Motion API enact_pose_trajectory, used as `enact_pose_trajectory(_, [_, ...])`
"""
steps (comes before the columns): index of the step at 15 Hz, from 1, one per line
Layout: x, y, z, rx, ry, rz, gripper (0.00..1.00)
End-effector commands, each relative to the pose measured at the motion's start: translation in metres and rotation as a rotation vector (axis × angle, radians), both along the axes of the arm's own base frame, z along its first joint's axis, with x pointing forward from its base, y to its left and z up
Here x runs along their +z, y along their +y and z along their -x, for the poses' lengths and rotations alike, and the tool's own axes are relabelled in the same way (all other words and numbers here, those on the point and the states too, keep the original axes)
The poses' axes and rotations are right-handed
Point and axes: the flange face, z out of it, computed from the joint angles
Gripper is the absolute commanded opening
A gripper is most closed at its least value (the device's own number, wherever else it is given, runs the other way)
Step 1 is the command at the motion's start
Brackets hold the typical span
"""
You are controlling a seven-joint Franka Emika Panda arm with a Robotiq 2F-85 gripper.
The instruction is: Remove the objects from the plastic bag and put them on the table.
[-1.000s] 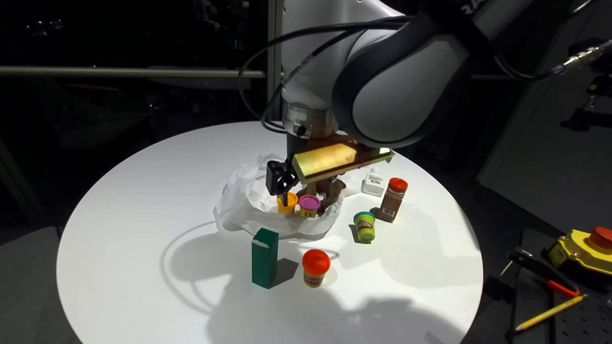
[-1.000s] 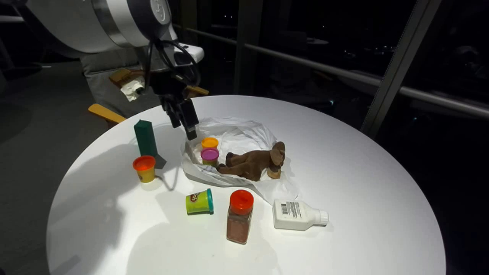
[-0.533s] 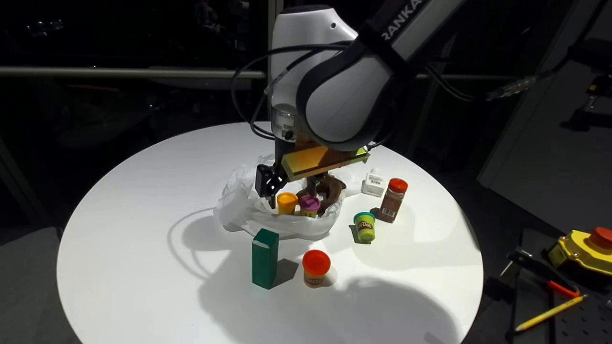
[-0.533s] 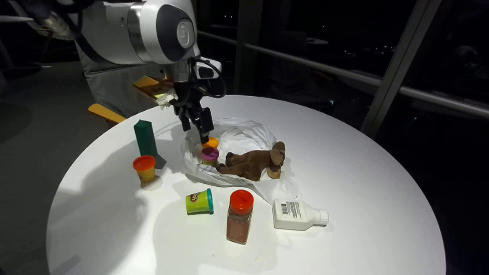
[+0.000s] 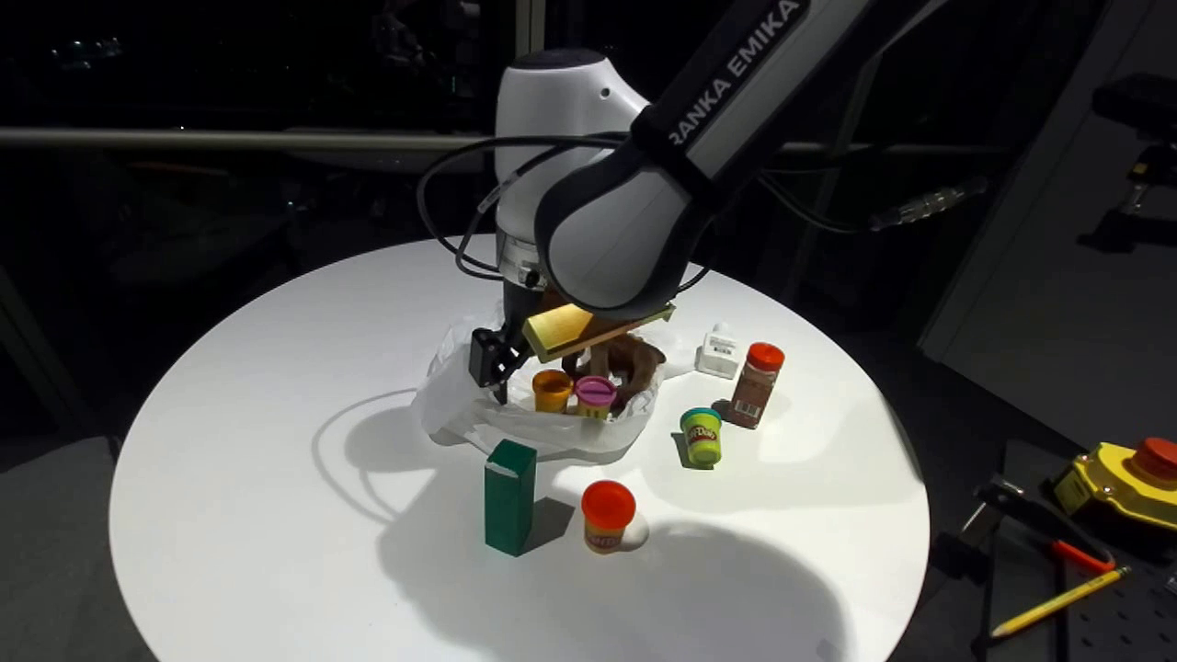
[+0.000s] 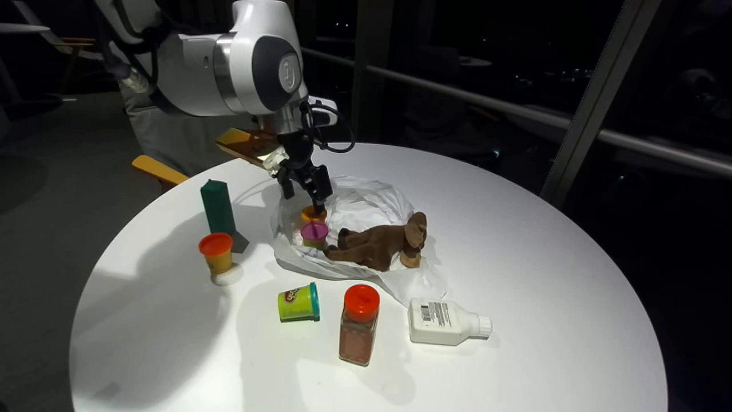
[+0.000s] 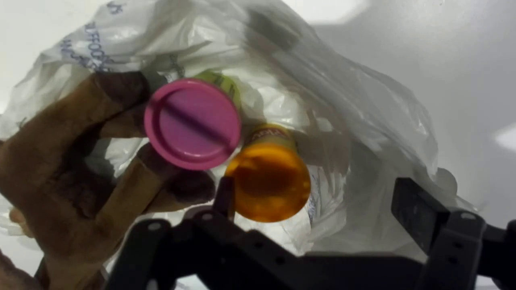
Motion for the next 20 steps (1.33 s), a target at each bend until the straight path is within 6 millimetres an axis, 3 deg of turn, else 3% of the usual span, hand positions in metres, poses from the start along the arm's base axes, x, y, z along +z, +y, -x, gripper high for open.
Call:
enact_pose_trajectory(1, [0.008, -0.002, -0.015, 0.029, -0.056, 0.004, 1.00])
enact_pose_trajectory(8, [0.001, -0.023, -0.021, 0.071, -0.028, 0.034, 1.00])
enact_pose_trajectory(16, [-0.015, -0.029, -0.019, 0.121, 0.013, 0.036, 1.00])
enact_pose_trajectory(18, [-0.014, -0.031, -0.020, 0.122, 0.012, 0.027, 0.72])
enact_pose_trajectory(20, [-0.013, -0.033, -0.020, 0.122, 0.011, 0.024, 0.58])
